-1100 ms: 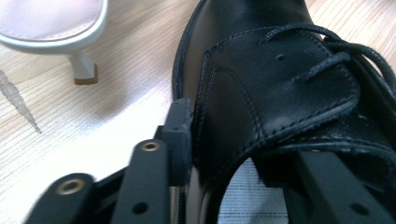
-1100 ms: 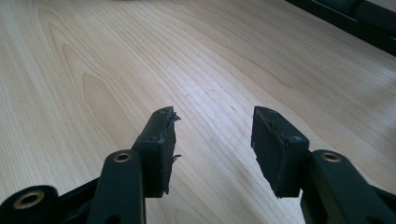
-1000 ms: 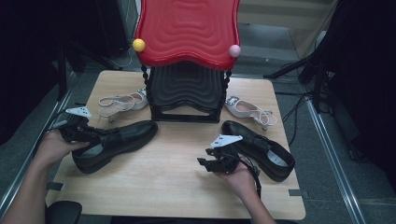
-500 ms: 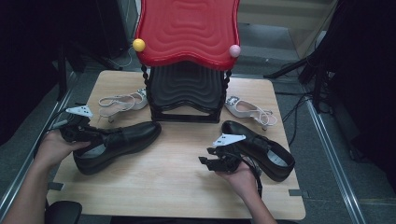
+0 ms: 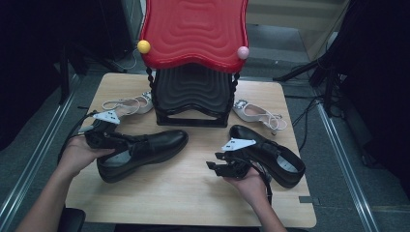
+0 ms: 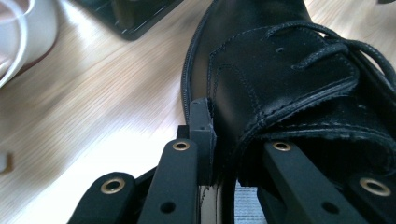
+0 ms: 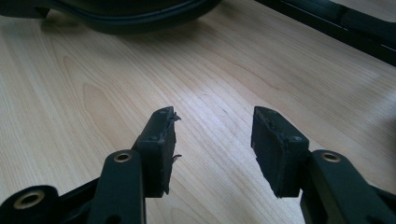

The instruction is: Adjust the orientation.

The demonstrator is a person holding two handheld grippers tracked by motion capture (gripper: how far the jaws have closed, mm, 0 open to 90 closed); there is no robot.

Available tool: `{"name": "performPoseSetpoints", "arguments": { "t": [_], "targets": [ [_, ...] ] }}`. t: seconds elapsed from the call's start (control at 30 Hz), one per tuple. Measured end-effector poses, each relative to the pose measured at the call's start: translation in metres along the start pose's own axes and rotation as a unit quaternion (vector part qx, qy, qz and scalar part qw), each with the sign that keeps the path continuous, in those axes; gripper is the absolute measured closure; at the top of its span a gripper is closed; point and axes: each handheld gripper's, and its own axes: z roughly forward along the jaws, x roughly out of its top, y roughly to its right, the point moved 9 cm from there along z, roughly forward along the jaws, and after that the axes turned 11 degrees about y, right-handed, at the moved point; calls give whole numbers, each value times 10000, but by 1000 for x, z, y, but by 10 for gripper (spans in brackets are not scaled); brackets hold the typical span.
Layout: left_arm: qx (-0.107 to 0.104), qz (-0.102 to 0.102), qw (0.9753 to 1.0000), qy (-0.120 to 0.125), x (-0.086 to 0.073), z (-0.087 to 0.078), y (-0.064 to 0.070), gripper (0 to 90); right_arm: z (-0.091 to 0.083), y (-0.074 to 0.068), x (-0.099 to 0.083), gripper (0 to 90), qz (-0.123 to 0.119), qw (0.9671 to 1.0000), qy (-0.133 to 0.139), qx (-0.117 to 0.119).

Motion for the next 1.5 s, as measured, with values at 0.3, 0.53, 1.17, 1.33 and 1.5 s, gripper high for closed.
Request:
{"name": "performPoseSetpoints", "arguments": {
  "t": [0.3, 0.53, 1.17, 1.33, 1.5],
  "targets": [
    [72, -76, 9999, 27, 21, 37, 26, 820, -3, 1, 2, 512, 32, 10000, 82, -18],
    [11, -319, 9995, 33, 29, 65, 45, 820, -4, 1, 3, 512, 53, 9999, 100, -27],
    [86, -594, 9981, 117, 26, 107, 71, 732, 0, -1, 4, 521, -41, 9999, 114, -33],
    [-278, -751, 9968, 44, 26, 100, 71, 563, 0, -1, 4, 523, -34, 9999, 92, -36],
    [-423, -657, 9969, 24, 29, 83, 71, 523, 0, -1, 4, 527, -24, 9999, 92, -47]
  ]
}}
